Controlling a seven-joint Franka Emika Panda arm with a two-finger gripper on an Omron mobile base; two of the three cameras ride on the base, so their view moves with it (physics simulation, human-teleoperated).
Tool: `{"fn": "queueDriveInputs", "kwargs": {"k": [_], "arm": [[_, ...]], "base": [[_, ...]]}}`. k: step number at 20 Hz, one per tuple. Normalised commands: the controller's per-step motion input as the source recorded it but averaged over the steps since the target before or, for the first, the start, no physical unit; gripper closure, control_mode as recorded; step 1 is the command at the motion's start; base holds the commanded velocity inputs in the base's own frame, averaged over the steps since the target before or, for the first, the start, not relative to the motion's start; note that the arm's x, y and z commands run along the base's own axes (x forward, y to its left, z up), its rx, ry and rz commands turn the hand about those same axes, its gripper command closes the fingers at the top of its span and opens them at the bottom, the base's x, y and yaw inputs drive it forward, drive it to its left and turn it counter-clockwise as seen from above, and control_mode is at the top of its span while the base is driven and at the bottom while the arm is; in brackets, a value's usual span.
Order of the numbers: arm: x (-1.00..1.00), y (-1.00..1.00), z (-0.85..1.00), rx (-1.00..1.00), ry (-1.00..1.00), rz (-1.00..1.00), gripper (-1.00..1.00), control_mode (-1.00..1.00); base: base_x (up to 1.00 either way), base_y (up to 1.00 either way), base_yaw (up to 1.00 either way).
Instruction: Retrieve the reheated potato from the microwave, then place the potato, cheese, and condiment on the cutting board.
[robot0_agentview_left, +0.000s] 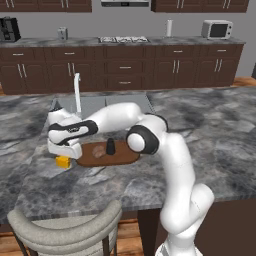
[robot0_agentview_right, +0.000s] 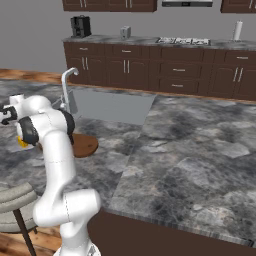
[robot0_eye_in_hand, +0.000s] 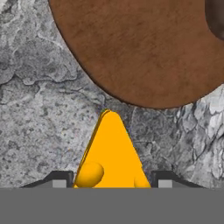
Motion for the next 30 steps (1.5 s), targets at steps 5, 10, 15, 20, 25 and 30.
{"fn": "queueDriveInputs", "kwargs": {"k": [5,10,15,20,25,30], "arm": [[-0.56,-0.55,0.24,0.01,-0.01,-0.02,1.0,-1.0],[-0.5,-0.57,0.31,0.07,-0.04,0.0,1.0,-1.0],[-0.56,-0.63,0.25,0.12,-0.09,0.03,1.0,-1.0],[-0.47,-0.66,0.21,0.11,-0.09,0.02,1.0,-1.0],[-0.27,-0.65,0.21,0.05,-0.01,0.0,1.0,-1.0],[-0.12,-0.63,0.17,0.01,0.02,0.0,1.0,-1.0]], "base": [[0.0,0.0,0.0],[0.0,0.0,0.0],[0.0,0.0,0.0],[0.0,0.0,0.0],[0.0,0.0,0.0],[0.0,0.0,0.0]]}}
